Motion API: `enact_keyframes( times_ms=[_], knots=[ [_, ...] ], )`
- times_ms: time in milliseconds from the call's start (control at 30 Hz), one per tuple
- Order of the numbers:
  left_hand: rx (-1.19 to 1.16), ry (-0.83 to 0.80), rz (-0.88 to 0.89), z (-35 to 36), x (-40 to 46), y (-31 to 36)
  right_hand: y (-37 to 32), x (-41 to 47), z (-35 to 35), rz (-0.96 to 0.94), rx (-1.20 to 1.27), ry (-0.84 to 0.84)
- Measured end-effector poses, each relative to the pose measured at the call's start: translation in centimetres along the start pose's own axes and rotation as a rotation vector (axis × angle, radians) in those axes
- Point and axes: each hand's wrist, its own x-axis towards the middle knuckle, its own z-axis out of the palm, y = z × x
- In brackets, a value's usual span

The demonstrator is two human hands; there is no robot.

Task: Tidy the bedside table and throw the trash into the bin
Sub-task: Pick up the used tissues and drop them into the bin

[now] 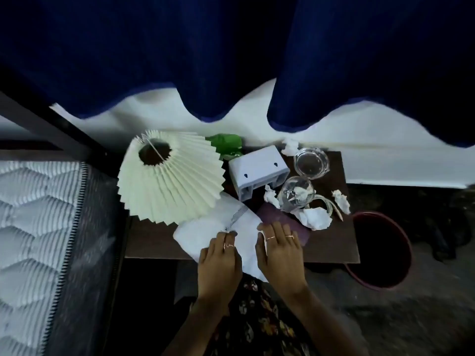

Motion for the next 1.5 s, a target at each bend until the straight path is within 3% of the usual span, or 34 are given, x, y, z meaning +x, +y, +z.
enact_keyframes(
  times_ms=[133, 300, 733, 933, 1200, 1400, 1500],
  knots=[
    [-0.042, 0.134, -0.01, 3.2, 1.1, -0.9, 1.1, -0.5, 3.7, -0.037, 0.009, 0.128],
    [-0.042, 0.158, -0.034, 5.0, 0.5, -1.2, 1.9, -1.2, 4.8, -0.123, -0.028, 0.221],
    [-0.086, 0.171, -0.123, 2.3, -5.2, -0.3, 2.3, -1.1, -7.3, -0.268, -0.3, 0.188],
    [-0.049, 0.146, -0.169, 4.1, -5.1, -1.5, 1.7, 8.3, -8.2, -0.192, -0.184, -0.111],
    [-0.105, 0.15, -0.145, 5.9, -3.9, -2.3, 0.2, 21.4, 2.2, -0.025, 0.059, -0.537],
    [-0.123, 0.104, -0.153, 6.8, -3.2, -1.6, -1.0, 25.0, 7.5, -0.077, 0.017, -0.724],
    [-0.131, 0.093, -0.154, 7.1, -3.0, -1.2, -0.9, 25.7, 8.9, -0.079, -0.007, -0.716]
  ],
)
